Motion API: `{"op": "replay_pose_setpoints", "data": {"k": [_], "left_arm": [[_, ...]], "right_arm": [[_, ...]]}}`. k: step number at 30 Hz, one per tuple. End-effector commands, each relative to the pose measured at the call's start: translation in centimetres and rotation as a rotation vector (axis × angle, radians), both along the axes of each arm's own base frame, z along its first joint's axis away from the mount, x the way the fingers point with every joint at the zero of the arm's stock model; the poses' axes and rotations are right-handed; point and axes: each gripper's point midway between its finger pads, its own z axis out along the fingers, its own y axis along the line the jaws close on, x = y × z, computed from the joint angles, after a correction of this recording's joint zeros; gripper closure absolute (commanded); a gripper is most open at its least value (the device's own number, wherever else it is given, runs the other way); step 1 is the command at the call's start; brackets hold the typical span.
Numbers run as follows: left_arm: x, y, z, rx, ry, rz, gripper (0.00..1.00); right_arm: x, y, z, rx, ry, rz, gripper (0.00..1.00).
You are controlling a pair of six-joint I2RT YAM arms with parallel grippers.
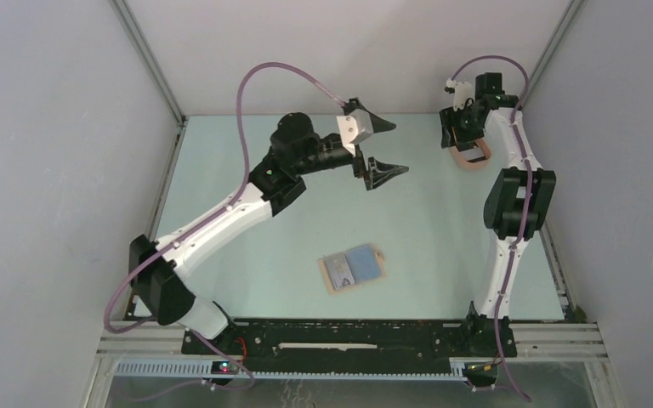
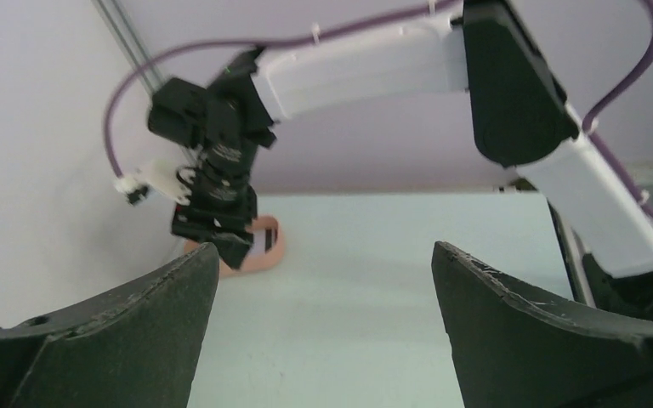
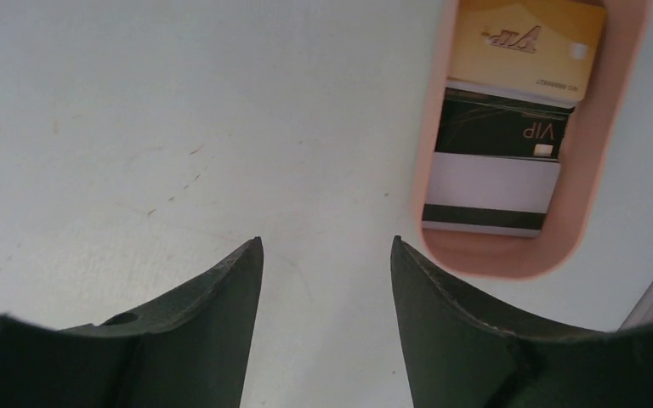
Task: Put the credit cards into the card holder
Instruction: Move the storage box to the center of the board.
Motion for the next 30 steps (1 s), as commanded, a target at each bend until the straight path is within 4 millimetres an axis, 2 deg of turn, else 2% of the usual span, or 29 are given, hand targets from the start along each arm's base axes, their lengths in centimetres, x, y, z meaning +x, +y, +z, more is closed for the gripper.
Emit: {"op": "replay_pose_setpoints", "data": {"k": [1, 4, 9, 16, 24, 26, 30], "left_arm": [[1.3, -1.5, -5.6, 0.115, 0.060, -0.023, 0.00], [2.8, -2.5, -7.6, 0.142, 0.158, 0.005, 0.00], [4.9, -3.6, -8.7, 0.160, 0.296, 0.069, 0.00], [6.3, -3.4, -9.7, 0.190, 0.308, 0.162, 0.00], [6.0, -4.2, -9.9, 0.199, 0.312, 0.148, 0.00], [5.8, -4.2, -10.4, 0.218, 0.325, 0.145, 0.00], [5.7, -4.2, -10.6, 0.225, 0.328, 0.142, 0.00]], "right_arm": [[1.5, -1.8, -1.3, -0.071, 0.016, -0.080, 0.36], [2.1, -2.4, -2.9, -0.082, 0.039, -0.105, 0.39], [2.3, -3.9, -4.4, -0.054, 0.067, -0.153, 0.41], [2.9, -5.2, -5.4, -0.054, 0.068, -0.196, 0.41], [3.7, -5.9, -6.3, -0.079, 0.070, -0.214, 0.42], [3.7, -5.9, -6.7, -0.080, 0.076, -0.211, 0.43], [3.6, -5.5, -7.1, -0.058, 0.089, -0.193, 0.50]]}}
